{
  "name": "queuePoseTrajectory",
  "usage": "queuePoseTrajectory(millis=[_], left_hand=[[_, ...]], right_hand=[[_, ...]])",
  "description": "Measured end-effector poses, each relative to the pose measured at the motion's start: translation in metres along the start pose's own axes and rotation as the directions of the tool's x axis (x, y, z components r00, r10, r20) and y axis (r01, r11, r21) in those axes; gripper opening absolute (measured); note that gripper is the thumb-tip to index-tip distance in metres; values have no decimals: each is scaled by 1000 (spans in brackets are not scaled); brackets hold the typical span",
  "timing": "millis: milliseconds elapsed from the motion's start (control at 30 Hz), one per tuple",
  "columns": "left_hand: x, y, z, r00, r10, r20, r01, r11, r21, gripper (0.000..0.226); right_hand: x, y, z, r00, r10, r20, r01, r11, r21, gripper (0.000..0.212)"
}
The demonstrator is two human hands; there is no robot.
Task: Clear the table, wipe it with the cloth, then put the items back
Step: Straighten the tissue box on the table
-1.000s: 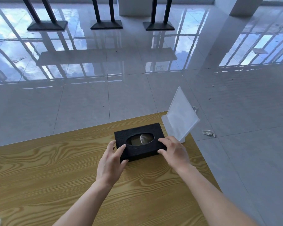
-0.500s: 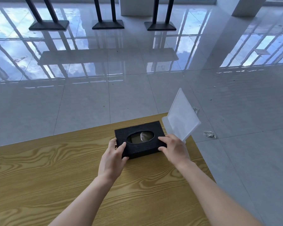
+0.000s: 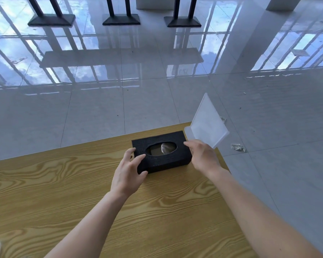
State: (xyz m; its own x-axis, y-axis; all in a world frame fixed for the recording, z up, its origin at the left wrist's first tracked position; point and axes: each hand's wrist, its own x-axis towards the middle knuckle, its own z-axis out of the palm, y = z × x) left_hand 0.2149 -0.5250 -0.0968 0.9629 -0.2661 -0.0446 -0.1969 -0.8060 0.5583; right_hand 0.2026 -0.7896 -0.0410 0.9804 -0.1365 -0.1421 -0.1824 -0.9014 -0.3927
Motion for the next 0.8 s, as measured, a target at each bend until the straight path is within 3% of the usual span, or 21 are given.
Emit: queuePoseTrajectory(millis=[200,400,800], left_hand=[[0,5,3,1000,14,2,-14,1000,4,48],[2,8,2,999,31,7,-32,999,37,47],[12,13,1,1000,9,19,-10,999,38,48]], right_hand=[[16,-7,-19,996,-3,91,12,996,-93,59],[23,-1,-21,958,49,284,-45,999,-19,64],[38,2,-17,968,104,230,-109,994,12,44]])
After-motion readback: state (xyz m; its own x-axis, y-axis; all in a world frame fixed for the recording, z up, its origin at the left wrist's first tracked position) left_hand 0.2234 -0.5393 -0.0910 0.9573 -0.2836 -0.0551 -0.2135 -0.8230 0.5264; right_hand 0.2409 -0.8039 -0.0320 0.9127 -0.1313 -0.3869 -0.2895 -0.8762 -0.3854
